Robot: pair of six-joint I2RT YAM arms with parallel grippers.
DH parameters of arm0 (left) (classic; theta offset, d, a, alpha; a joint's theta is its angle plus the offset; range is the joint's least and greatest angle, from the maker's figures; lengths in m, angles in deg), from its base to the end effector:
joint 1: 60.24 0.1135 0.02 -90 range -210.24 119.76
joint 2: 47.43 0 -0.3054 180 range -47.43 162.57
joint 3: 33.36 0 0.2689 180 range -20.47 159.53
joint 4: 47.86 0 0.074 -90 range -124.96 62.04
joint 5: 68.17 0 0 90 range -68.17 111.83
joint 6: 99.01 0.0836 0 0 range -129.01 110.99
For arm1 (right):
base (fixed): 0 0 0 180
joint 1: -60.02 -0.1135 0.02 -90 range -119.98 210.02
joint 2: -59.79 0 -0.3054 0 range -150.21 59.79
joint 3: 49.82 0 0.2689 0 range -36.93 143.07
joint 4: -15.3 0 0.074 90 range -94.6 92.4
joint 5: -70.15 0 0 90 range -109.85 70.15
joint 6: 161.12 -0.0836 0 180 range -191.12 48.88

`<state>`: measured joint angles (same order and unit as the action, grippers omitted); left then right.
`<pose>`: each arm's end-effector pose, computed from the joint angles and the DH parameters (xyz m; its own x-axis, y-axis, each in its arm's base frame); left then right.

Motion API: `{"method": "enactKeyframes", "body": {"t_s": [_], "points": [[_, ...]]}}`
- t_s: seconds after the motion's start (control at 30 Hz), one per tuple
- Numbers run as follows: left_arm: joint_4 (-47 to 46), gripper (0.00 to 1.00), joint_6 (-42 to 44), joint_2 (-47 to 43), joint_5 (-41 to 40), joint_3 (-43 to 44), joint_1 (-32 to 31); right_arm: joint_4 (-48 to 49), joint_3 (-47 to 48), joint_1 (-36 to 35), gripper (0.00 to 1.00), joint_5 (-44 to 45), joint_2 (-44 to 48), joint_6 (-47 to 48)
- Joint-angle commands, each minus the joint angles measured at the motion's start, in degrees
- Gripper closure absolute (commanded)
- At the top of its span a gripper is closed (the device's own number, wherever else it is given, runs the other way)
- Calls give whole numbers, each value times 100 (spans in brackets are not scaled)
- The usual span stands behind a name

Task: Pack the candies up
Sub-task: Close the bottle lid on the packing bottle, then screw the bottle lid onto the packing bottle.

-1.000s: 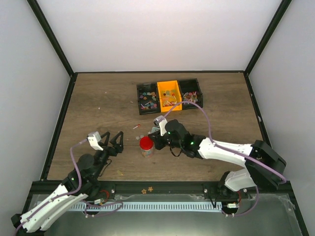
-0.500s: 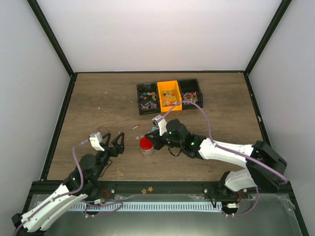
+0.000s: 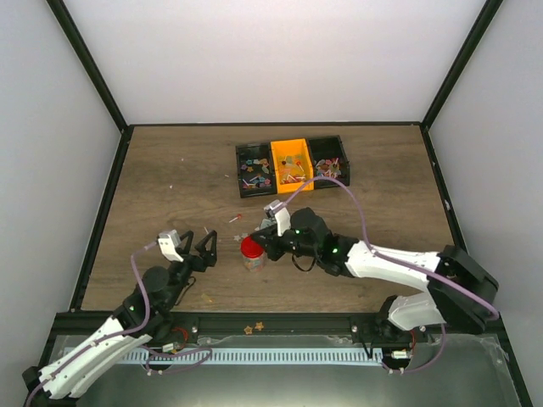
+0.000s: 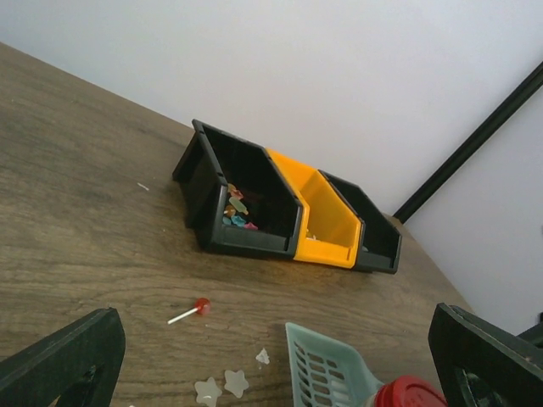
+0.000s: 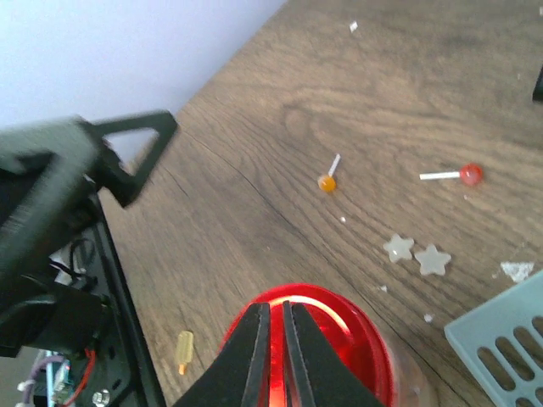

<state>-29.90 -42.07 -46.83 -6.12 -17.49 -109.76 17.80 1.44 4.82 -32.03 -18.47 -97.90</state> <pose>0.1088 -0.0671 0.1806 -0.2263 -0.4772 -0.8492 0.2918 0.7986 -0.5265 0.1791 0.2886 0.2259 -0.6223 -0.1237 -0.7729 -0.7078 0.5107 0.4881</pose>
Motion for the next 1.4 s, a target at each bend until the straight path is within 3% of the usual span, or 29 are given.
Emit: {"method": "enactKeyframes", "body": {"t_s": [0.0,0.23,0.53,0.77,0.93,1.23,1.37], "points": [[-546,0,275,-33,194,-305,-23,98,25,14,93,123,610,92],[-1395,0,845,-34,1099,-800,-22,60,-297,107,89,521,1312,74],[-2190,0,1360,168,2579,-1176,-31,-147,-916,428,71,689,2233,-32],[-2885,0,1196,1896,2211,-1029,-52,-304,-1013,438,55,661,2605,-62],[-3850,0,1350,3080,1995,-1032,-229,-266,-1129,446,52,578,2702,-92],[-3943,0,1886,2817,1892,-1179,-450,-385,-1264,449,48,839,2984,-38],[-4226,0,2157,3114,1819,-1228,-598,-376,-1281,453,43,782,3012,-71]]}}
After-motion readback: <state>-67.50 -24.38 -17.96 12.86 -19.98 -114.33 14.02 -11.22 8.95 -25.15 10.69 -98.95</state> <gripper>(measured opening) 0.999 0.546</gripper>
